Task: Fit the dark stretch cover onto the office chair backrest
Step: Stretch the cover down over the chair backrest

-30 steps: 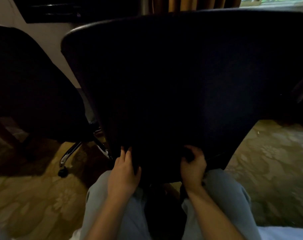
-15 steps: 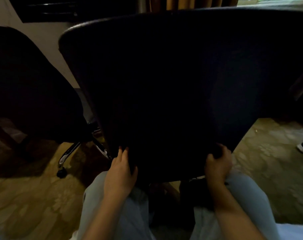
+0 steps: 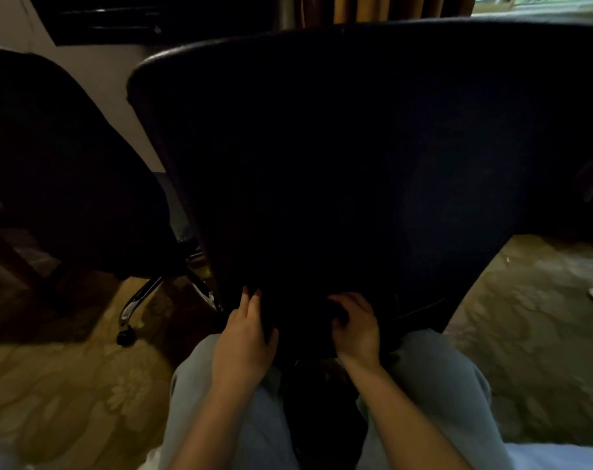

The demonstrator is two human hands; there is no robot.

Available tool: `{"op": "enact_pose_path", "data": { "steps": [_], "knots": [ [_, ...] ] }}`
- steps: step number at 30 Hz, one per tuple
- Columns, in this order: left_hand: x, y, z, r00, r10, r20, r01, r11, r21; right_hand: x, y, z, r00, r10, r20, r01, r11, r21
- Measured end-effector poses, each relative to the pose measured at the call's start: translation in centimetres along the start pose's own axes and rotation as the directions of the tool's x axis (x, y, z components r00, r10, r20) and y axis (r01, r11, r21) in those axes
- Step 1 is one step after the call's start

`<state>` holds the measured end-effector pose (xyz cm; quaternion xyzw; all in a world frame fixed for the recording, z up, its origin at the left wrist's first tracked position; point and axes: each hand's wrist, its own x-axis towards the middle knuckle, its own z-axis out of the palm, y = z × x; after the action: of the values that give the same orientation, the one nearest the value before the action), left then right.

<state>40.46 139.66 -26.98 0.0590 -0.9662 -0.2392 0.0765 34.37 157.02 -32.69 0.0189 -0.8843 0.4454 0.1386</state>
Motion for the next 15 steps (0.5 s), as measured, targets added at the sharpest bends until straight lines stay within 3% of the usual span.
{"op": "enact_pose_path", "data": {
  "steps": [2, 6, 10, 13, 15],
  "knots": [
    [0.0, -0.2, -0.1, 1.0, -0.016, 0.006, 0.016, 1.0, 0.001, 0.0, 0.2, 0.0, 1.0, -0.004, 0.009, 0.004, 1.0, -0.012],
    [0.0, -0.6, 0.0, 0.999, -0.028, -0.02, 0.028, 1.0, 0.004, 1.0, 1.1, -2.6, 0.979, 0.026, -0.203, -0.015, 0.998, 0.056],
    [0.2, -0.7, 0.1, 0.998, -0.048, -0.032, 0.049, 0.999, 0.016, 2.2, 3.3, -6.5, 0.911, 0.178, -0.373, -0.14, 0.982, 0.127],
    [0.2, -0.6, 0.1, 0.998, -0.048, -0.027, 0.049, 0.999, 0.023, 2.9, 4.5, -9.1, 0.837, 0.37, -0.402, -0.308, 0.927, 0.213],
    [0.3, -0.5, 0.2, 0.999, -0.042, -0.027, 0.042, 0.999, 0.019, 3.1, 4.1, -9.1, 0.836, 0.352, -0.421, -0.298, 0.936, 0.19]
  ]
}}
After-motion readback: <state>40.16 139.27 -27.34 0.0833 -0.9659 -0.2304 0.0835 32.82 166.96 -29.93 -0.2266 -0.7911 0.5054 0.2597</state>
